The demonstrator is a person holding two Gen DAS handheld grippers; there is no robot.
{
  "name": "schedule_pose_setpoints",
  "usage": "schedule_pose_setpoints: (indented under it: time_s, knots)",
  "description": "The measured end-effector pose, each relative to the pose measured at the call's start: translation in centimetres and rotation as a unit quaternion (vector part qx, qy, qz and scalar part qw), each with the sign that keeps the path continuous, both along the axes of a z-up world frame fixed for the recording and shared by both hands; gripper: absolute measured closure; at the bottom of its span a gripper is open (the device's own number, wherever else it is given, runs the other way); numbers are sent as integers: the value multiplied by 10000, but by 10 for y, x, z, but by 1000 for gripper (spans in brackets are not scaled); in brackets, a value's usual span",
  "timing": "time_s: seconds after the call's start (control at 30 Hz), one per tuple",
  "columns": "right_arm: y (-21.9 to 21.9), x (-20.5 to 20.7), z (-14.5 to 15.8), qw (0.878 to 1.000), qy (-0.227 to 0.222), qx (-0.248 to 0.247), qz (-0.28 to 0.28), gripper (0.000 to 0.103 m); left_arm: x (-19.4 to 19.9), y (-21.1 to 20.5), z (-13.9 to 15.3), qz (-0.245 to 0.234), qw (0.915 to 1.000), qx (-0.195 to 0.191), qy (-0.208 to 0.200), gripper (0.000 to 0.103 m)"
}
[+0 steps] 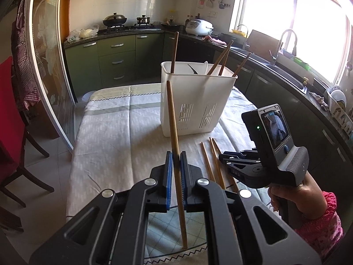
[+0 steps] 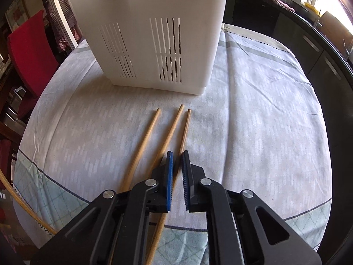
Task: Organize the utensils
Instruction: 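Grasp a wooden chopstick with the right tool while the left tool holds its chopstick, then release the chopstick into the white holder with the left tool while the right carries another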
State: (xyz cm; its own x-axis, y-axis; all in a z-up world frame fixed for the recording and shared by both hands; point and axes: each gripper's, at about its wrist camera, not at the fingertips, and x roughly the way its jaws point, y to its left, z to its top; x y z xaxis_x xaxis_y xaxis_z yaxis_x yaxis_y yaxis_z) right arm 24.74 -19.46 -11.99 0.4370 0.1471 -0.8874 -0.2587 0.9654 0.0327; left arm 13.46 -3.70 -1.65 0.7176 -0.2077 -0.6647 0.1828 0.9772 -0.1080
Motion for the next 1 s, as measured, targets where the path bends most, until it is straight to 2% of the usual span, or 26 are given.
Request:
schedule_pose_setpoints:
  time_s: [0.17,0.47,0.7,0.83,1.0]
  knots:
    - [-8,-4,14,9994,-167,305,-40,96,0,2,0,16,10000,14,8,96]
    - [-43,-54,83,9903,-1026,939,-21,96,-1,2,2,-9,10000,67,33,96]
    - [-66,-100,130,9793,-1637,1191,98,96,-3,0,4,10,9999,112,39,96]
    - [-70,-117,142,9765,-1778,1210,152,96,-5,-1,5,21,9999,120,16,96]
    - [-70,-126,142,9752,-1859,1192,156,96,-7,-2,7,29,9999,145,-10,96]
